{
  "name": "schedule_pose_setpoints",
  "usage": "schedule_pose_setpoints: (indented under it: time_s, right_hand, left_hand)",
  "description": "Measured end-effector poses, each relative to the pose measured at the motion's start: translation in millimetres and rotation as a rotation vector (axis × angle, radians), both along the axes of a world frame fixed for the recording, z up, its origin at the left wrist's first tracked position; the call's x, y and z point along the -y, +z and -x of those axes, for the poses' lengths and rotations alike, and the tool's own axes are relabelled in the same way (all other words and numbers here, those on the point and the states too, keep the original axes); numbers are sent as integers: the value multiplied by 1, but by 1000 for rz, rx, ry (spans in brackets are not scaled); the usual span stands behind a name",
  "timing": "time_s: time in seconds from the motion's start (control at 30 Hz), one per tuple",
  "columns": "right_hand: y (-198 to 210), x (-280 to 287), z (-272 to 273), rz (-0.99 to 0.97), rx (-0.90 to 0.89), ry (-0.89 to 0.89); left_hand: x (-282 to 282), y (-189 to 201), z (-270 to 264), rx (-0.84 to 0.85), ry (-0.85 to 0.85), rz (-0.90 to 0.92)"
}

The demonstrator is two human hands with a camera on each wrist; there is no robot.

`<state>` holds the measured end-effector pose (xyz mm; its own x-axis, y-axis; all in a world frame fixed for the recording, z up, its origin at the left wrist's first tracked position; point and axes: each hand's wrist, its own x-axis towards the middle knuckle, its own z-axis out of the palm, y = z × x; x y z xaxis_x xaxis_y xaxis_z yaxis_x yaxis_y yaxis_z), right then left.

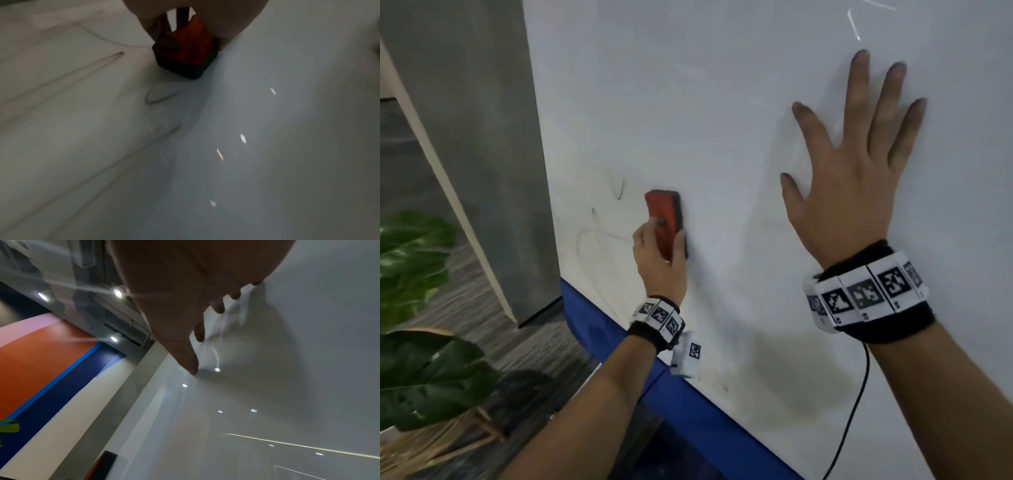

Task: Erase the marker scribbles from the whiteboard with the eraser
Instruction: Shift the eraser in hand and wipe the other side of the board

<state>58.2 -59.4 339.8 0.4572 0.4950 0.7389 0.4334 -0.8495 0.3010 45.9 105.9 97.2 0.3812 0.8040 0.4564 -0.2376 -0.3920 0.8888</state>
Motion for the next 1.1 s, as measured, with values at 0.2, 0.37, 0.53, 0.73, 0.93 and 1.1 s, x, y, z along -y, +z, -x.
schedule_pose_setpoints:
  time_s: [0.2, 0.37, 0.53, 0.73, 0.93, 1.1]
  right_hand:
    - [-6, -6, 0, -43, 1, -3]
    - [-9, -32, -2, 5, -17, 56]
    - [-11, -37, -6, 8, -26, 14]
    - [-20, -51, -6, -28, -8, -23]
    - [-23, -57, -9, -26, -14, -41]
    - [-25, -57, -9, -9, -9, -47]
  left_hand:
    - [-30, 27, -7, -9, 56, 61]
    - [-48, 27, -2, 58, -59, -375]
    - [-139, 23, -21, 4, 196, 330]
    - [-84, 22, -10, 57, 58, -41]
    - [-103, 18, -13, 88, -8, -157]
    - [-154, -42, -15, -187, 180, 705]
